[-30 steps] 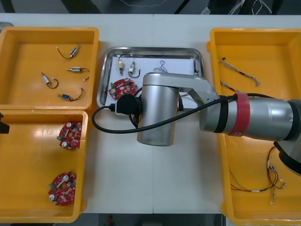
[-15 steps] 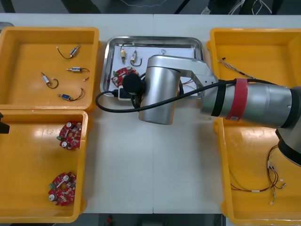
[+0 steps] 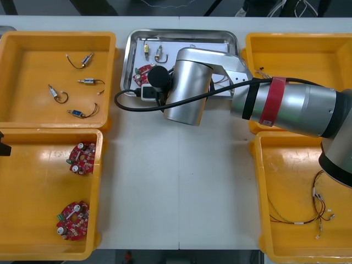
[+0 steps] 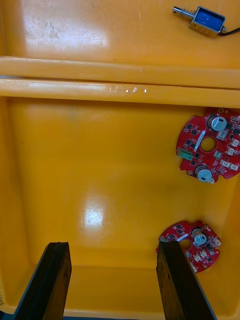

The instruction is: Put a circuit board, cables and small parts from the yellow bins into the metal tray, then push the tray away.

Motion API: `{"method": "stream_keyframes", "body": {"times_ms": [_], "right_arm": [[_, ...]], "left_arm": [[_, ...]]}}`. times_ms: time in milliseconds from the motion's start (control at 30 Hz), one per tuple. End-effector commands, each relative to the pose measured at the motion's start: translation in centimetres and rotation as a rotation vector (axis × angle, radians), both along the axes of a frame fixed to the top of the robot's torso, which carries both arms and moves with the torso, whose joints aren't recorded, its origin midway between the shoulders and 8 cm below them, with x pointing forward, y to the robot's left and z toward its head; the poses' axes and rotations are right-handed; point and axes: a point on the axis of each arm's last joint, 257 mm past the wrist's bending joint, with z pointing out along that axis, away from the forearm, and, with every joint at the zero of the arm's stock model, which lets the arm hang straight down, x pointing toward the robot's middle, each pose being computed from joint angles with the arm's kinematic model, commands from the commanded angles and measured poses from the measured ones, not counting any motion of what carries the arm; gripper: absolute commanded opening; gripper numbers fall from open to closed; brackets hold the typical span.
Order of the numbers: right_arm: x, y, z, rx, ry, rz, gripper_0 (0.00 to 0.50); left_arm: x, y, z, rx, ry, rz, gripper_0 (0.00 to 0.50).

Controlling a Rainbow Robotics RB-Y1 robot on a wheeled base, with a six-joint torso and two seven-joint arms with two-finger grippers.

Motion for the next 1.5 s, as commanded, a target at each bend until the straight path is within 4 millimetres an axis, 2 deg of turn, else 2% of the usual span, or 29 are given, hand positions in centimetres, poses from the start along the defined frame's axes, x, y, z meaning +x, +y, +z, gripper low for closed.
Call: {"method": "stream_keyframes", "body": {"times_ms": [33,500,700,1100,1167,1200,1233,1267,1300,1333,1367,1500], "right_arm": [[0.9,2.9,3.3,-0.026,-0.06,0.084,0.0],[3.6,2.9,4.2,-0.024,-0.099,0.102,0.0],[4.4,3.5,4.0,-0.007,-0.109,0.115,0.0],[5.8,3.0,3.3,0.002,-0.115,0.103,0.0],[5.9,3.0,3.1,0.002,-0.114,0.102,0.053],[6.0,2.8,3.0,-0.003,-0.113,0.1,0.053],[5.9,2.8,3.0,-0.003,-0.113,0.1,0.168],[6.1,2.6,3.0,-0.006,-0.112,0.096,0.32],[6.1,2.6,3.0,-0.006,-0.112,0.096,0.32],[6.1,2.6,3.0,-0.011,-0.113,0.099,0.459],[6.1,2.6,3.0,-0.008,-0.112,0.098,0.5],[6.0,2.7,3.2,-0.011,-0.113,0.101,0.5]], "left_arm": [[-0.4,1.2,1.5,0.087,-0.015,-0.072,0.5],[-0.4,1.2,1.5,0.087,-0.015,-0.072,0.5],[-0.4,1.2,1.5,0.087,-0.015,-0.072,0.5],[-0.4,1.2,1.5,0.087,-0.015,-0.072,0.5],[-0.4,1.2,1.5,0.087,-0.015,-0.072,0.5],[-0.4,1.2,1.5,0.087,-0.015,-0.072,0.5],[-0.4,1.2,1.5,0.087,-0.015,-0.072,0.5],[-0.4,1.2,1.5,0.087,-0.015,-0.072,0.5],[-0.4,1.2,1.5,0.087,-0.015,-0.072,0.5],[-0.4,1.2,1.5,0.087,-0.015,-0.072,0.5],[-0.4,1.2,1.5,0.087,-0.015,-0.072,0.5],[-0.4,1.2,1.5,0.087,-0.015,-0.072,0.5]]}}
